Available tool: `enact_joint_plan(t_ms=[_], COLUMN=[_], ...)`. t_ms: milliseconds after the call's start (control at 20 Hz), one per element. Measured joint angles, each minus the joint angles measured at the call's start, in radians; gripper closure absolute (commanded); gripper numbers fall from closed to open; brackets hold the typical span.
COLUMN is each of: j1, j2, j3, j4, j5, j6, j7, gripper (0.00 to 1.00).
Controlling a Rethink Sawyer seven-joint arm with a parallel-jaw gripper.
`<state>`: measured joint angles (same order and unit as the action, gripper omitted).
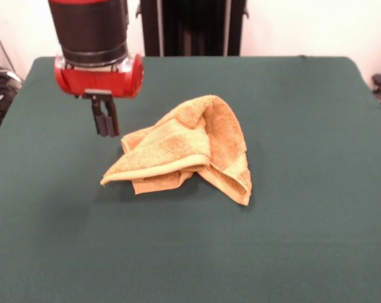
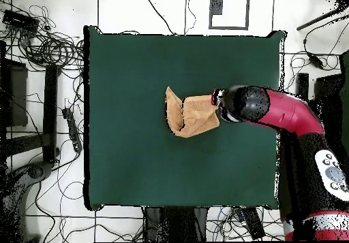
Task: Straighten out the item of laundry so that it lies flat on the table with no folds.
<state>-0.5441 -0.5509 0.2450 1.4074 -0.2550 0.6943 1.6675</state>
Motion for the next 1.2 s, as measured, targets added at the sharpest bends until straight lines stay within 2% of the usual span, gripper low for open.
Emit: enact_joint_plan(t_ms=[250, 450, 1200], j1=[0.011, 0.012, 0.011], j2=[0.062, 0.092, 0.121], j3=[-0.004, -0.004, -0.005], j4=[-0.103, -0.140, -0.141], j5=[0.000, -0.003, -0.032], j6=[0.149, 0.232, 0.222], j7=[0.000, 0.000, 0.000], gripper=[1.00, 1.00, 1.00])
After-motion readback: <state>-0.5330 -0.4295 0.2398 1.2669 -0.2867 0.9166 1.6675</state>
